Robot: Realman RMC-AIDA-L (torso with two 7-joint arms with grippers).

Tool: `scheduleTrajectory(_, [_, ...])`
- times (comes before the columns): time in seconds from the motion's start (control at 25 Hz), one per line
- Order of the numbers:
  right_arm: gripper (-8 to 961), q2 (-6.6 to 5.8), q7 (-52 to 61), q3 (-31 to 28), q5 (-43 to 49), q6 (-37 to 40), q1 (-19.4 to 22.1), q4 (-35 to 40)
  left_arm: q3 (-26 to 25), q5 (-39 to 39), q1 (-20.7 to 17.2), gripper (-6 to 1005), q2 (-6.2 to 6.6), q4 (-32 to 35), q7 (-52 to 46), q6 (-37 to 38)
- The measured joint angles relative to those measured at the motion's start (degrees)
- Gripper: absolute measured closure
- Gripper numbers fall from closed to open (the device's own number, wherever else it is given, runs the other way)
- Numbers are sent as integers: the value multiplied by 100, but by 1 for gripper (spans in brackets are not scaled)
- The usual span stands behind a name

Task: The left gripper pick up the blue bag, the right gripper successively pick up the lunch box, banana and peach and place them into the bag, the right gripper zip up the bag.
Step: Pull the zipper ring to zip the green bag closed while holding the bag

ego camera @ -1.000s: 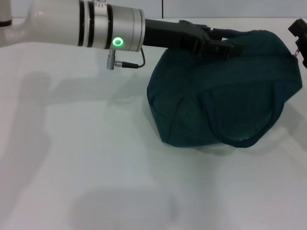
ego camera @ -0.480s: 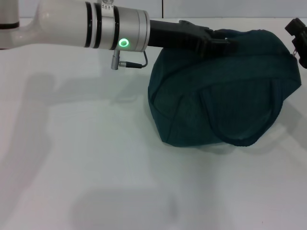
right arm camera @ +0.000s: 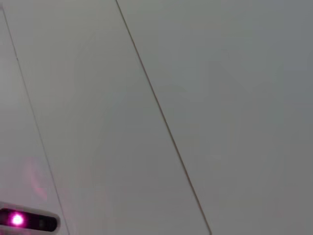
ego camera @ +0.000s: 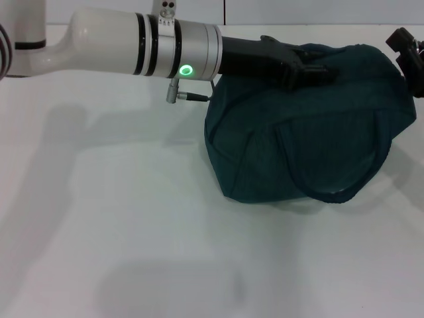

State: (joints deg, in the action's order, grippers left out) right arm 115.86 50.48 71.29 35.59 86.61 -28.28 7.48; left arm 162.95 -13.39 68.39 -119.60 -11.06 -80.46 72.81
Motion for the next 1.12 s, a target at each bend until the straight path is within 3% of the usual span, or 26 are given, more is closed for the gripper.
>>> scheduleTrajectory(0.08, [893,4,2,6,0,5,16,0,-1,-27,-25,575,-1,6,49,-7])
scheduleTrajectory(0.64, [897,16,295,226,1,120,10,-7,-14,-153,-287,873,-2,94,331,19])
scheduleTrajectory(1.12, [895,19,314,171,-488,-248,336,-81,-1,-806,-719,946,46,-19,794,106])
